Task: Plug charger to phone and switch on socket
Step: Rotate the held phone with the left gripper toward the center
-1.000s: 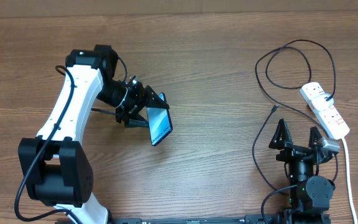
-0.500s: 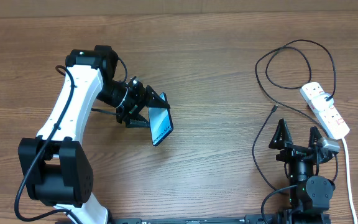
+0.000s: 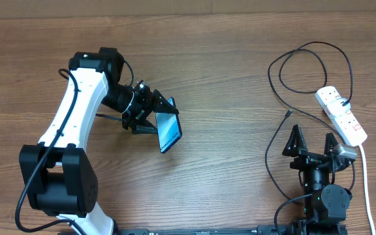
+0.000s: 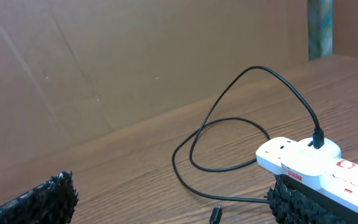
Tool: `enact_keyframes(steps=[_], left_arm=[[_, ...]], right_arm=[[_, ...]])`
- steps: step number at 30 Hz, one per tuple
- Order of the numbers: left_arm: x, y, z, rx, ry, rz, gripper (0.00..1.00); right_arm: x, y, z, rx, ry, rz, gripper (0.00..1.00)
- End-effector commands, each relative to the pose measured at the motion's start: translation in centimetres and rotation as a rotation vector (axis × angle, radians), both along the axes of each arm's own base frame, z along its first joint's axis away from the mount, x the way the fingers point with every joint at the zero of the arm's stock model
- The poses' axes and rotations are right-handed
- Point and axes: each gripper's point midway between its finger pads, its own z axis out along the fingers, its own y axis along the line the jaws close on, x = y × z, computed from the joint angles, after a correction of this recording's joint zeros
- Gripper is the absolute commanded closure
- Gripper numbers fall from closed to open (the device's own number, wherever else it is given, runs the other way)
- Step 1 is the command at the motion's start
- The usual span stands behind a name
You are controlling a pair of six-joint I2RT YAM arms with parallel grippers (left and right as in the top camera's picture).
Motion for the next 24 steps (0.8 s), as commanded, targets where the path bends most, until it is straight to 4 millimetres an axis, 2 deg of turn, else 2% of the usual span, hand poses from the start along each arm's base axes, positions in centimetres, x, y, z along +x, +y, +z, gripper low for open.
enact_keyframes(steps=[1,16,24], left_arm=[[0.8,-0.4,1.1,-0.049,-0.027,0.006,0.53],[1.6,-0.5,0.9,-0.049,-0.071,0.004,0.53],[2.7,0.9,-0.8,0.078,-0.121,0.008,0.52]], right_arm=[[0.0,0.1,-0.1,-0.015,-0.004,0.008,0.00],[0.0,0.1,-0.1,-0.015,-0.004,0.008,0.00],[0.0,0.1,-0.1,-0.015,-0.004,0.008,0.00]])
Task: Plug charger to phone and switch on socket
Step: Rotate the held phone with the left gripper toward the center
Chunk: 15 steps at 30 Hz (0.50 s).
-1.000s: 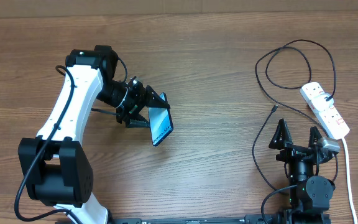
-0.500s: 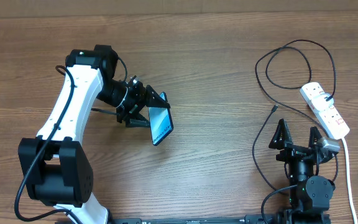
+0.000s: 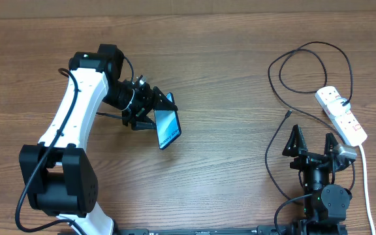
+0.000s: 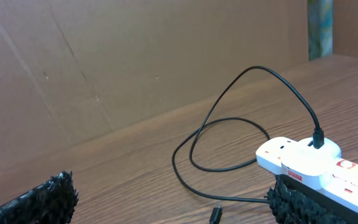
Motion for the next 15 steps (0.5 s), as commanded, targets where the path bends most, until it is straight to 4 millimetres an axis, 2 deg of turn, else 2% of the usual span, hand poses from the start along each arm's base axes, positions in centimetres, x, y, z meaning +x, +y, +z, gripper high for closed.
enact_keyframes(steps=[1,7,15], left_arm=[[1.3,0.4,0.0,0.033,-0.043,0.012,0.53],[2.3,1.2,-0.7,0.096,-0.086,0.024,0.52],[5.0,1.6,-1.2,0.136,-0.195,0.050,0.52]], right_arm=[[0.0,0.1,-0.1,-0.015,-0.004,0.008,0.00],[0.0,0.1,-0.1,-0.015,-0.004,0.008,0.00],[0.0,0.1,-0.1,-0.015,-0.004,0.008,0.00]])
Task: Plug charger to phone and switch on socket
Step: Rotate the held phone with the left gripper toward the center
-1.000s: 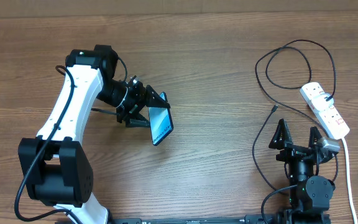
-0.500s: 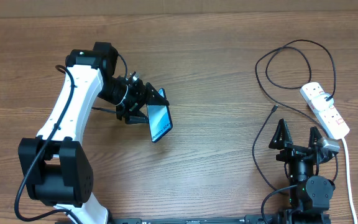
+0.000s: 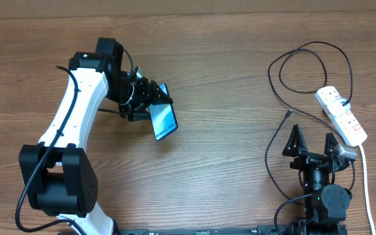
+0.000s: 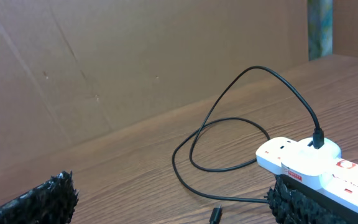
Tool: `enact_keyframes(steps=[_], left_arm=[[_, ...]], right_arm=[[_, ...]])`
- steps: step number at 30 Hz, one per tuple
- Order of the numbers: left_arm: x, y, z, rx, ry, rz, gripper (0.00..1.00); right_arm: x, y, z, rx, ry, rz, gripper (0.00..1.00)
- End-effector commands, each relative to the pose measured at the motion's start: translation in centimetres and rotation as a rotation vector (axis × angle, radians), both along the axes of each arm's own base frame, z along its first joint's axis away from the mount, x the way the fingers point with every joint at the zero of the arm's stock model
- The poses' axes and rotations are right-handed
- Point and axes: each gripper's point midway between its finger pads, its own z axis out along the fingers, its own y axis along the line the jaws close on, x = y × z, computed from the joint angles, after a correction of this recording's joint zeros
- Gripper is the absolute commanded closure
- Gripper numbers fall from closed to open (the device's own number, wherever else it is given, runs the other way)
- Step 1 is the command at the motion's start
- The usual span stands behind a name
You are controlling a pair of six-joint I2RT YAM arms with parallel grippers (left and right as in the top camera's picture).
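A phone (image 3: 164,121) with a lit blue screen hangs above the left part of the table, my left gripper (image 3: 150,103) shut on its upper end. The white socket strip (image 3: 341,115) lies at the right edge, also in the right wrist view as the socket strip (image 4: 316,163). The black charger cable (image 3: 305,59) is plugged into the strip and loops behind it. The cable's free plug (image 3: 287,115) lies on the wood, seen up close as the plug (image 4: 215,214). My right gripper (image 3: 313,140) stands open near the front, just behind that plug, nothing between its fingers (image 4: 36,200).
A white mains lead (image 3: 365,176) runs from the strip toward the front right edge. A brown cardboard wall (image 4: 135,56) stands behind the table. Bare wood (image 3: 227,143) lies between the two arms.
My left gripper has carried the phone a little farther back and to the left. The right arm, cable and strip are unchanged.
My left gripper was shut on the phone, holding it over the left-centre of the table. At each later moment the phone sat slightly farther back and left, with its tilt changing. The right gripper stayed open and still near the cable's free plug throughout.
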Motion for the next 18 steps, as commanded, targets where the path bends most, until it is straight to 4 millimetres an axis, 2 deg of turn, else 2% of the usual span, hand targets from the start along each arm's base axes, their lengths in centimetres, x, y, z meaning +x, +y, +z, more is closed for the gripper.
enact_keyframes(steps=[1,4,9,14,18], left_arm=[[1.7,0.3,0.3,0.028,-0.041,0.041,0.52],[2.3,1.1,-0.4,0.104,-0.054,0.072,0.52],[2.2,1.2,-1.0,0.183,-0.062,0.063,0.52],[1.5,0.4,-1.5,0.243,-0.066,0.020,0.51],[0.7,0.6,-2.0,0.327,-0.056,-0.006,0.51]], right_arm=[[0.0,0.1,-0.1,-0.015,-0.004,0.008,0.00],[0.0,0.1,-0.1,-0.015,-0.004,0.008,0.00],[0.0,0.1,-0.1,-0.015,-0.004,0.008,0.00],[0.0,0.1,-0.1,-0.015,-0.004,0.008,0.00],[0.0,0.1,-0.1,-0.015,-0.004,0.008,0.00]])
